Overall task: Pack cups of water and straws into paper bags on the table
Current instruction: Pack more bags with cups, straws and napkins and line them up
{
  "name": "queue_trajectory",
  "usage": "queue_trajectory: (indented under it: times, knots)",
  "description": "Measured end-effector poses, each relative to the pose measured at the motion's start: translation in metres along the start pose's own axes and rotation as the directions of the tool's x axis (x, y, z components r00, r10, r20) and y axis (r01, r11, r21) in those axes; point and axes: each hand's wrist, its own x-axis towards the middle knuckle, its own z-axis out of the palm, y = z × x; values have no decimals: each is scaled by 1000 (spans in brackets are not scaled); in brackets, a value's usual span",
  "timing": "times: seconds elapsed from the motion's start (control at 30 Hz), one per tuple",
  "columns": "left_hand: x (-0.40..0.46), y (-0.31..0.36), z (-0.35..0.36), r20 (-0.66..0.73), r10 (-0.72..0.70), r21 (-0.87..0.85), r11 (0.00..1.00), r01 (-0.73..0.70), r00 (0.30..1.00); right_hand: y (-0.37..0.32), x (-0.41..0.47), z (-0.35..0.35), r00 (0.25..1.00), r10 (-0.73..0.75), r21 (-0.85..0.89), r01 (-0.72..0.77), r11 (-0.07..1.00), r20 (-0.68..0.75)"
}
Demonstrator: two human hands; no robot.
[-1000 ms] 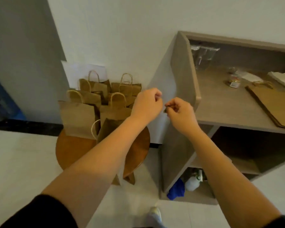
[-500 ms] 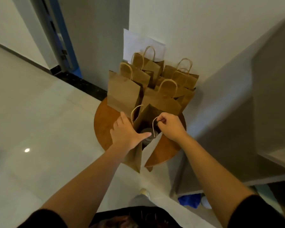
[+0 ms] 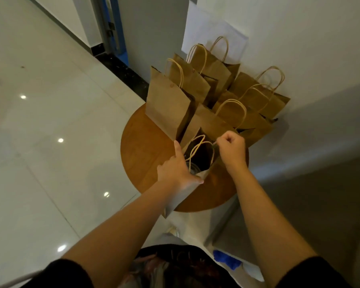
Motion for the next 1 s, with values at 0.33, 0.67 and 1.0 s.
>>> queue_trajectory:
  times: [0.33,0.67,1.0]
  knots:
    - [15,3,-5,86,10,104,994,-19,996,4,32,4,981,140,-159,-118,980,136]
    - [25,-10,-14,133,15,103,994,-29,991,11,21,14,931,200,-139,-164,977,307]
    - [63,9,-51,302,323,226,890,-397,897,24,-4,7,908,418,81,-419,904,23]
